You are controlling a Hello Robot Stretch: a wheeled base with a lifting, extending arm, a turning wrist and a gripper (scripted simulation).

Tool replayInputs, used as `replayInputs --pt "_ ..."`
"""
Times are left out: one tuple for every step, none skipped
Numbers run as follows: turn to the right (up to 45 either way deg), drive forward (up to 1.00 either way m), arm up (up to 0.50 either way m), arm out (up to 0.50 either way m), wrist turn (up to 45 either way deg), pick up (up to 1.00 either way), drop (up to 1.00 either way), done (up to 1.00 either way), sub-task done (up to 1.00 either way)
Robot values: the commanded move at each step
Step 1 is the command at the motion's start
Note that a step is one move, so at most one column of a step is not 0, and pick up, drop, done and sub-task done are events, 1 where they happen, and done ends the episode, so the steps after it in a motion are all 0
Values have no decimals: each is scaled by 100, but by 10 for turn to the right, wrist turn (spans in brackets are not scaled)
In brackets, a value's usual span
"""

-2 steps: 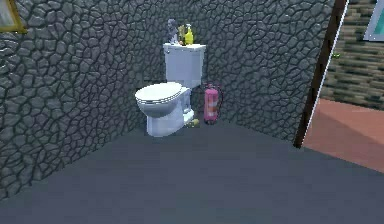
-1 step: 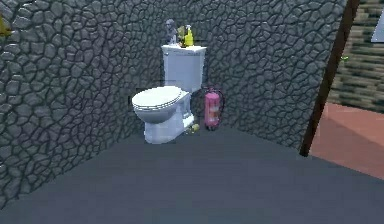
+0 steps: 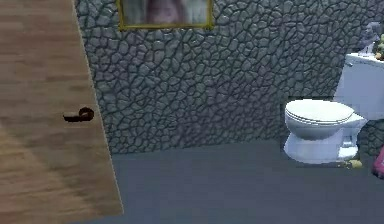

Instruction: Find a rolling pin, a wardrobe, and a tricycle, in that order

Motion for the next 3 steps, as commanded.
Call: replayInputs --pt "-420 0 0 0 0 0 0 0 0" --pt "0 10 0 0 0 0 0 0 0" --pt "-450 0 0 0 0 0 0 0 0"
